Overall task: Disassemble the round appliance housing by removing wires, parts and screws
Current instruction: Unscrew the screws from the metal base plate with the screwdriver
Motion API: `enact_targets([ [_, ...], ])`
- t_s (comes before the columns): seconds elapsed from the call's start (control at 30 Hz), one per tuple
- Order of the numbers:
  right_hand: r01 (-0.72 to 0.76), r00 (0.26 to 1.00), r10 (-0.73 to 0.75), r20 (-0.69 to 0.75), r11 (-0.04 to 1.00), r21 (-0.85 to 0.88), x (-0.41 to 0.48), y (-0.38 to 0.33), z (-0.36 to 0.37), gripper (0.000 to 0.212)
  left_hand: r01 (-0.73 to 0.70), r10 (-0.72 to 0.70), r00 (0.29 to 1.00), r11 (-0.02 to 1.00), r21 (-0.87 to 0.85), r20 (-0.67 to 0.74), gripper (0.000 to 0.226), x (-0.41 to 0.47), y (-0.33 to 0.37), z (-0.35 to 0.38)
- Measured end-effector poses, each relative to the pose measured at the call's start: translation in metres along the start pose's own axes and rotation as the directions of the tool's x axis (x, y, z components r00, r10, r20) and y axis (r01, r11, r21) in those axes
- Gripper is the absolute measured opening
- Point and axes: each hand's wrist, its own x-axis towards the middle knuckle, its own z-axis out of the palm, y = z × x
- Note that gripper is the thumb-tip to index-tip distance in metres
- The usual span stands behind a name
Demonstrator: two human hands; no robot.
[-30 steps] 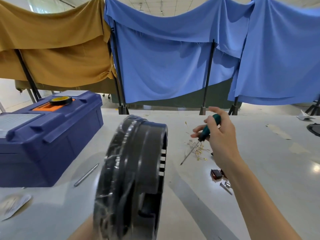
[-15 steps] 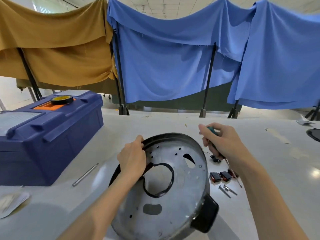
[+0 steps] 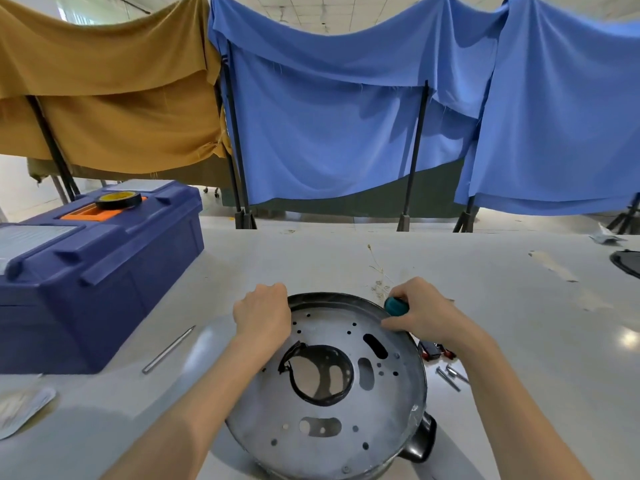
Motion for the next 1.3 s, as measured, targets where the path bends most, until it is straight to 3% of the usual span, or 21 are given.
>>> enact_targets([
  [0.2,0.015,0.994,-0.015,-0.111,1.0,-0.002,0.005,0.005,0.011,0.019,-0.031,0.019,0.991,0.996,0.085,0.133,0.004,0.004,0.0,-0.006],
  [0.33,0.021,0.993,-0.007,-0.115,0.992,0.124,-0.001,0.004,0.0,0.026,-0.189,0.194,0.958,0.981,-0.041,0.211,0.042,0.008,0.003,0.001],
  [0.43,-0.062,0.997,0.058,0.051,0.995,0.083,-0.014,0.008,-0.03,0.031,-0.224,0.256,0.95,0.958,-0.179,0.18,0.039,0.006,0.002,0.008],
  [0.53,-0.184,0.932,0.159,0.327,0.982,0.047,-0.026,0.01,-0.049,0.025,-0.209,0.231,0.959,0.967,-0.143,0.166,0.03,0.009,-0.001,0.007],
  [0.6,-0.202,0.907,0.171,0.385,0.978,0.043,-0.027,0.008,-0.047,0.018,-0.199,0.219,0.953,0.974,-0.11,0.21,0.028,0.007,-0.001,0.001],
  [0.7,-0.141,0.954,0.12,0.275,0.988,0.059,-0.02,0.004,-0.037,0.017,-0.118,0.103,0.959,0.992,0.043,0.265,0.033,0.008,-0.002,-0.008],
  [0.8,-0.005,0.998,0.006,0.066,1.0,-0.007,-0.01,-0.003,-0.019,0.016,-0.103,0.037,0.949,0.975,0.197,0.312,0.04,0.009,-0.001,-0.023],
  [0.9,0.073,0.989,-0.082,-0.119,0.994,-0.077,-0.005,-0.01,-0.003,0.023,-0.176,0.175,0.928,0.984,-0.027,0.329,0.063,0.009,0.005,-0.019],
  [0.97,0.077,0.988,-0.08,-0.132,0.997,-0.029,-0.005,-0.01,-0.008,0.034,-0.262,0.292,0.923,0.954,-0.148,0.251,0.059,0.004,0.008,-0.009],
  [1.03,0.034,0.995,-0.035,-0.097,0.999,-0.015,-0.008,-0.005,-0.023,0.039,-0.309,0.325,0.928,0.944,-0.113,0.183,0.052,0.003,0.008,0.001],
  [1.17,-0.03,0.997,0.037,0.068,0.995,-0.097,-0.015,-0.001,-0.03,0.017,-0.281,0.279,0.954,0.96,0.003,0.113,0.03,-0.002,0.008,-0.004],
  [1.3,-0.019,0.999,0.019,0.043,1.0,-0.004,-0.009,-0.006,-0.014,0.01,-0.226,0.198,0.969,0.953,0.203,0.149,0.024,0.0,0.014,-0.013],
])
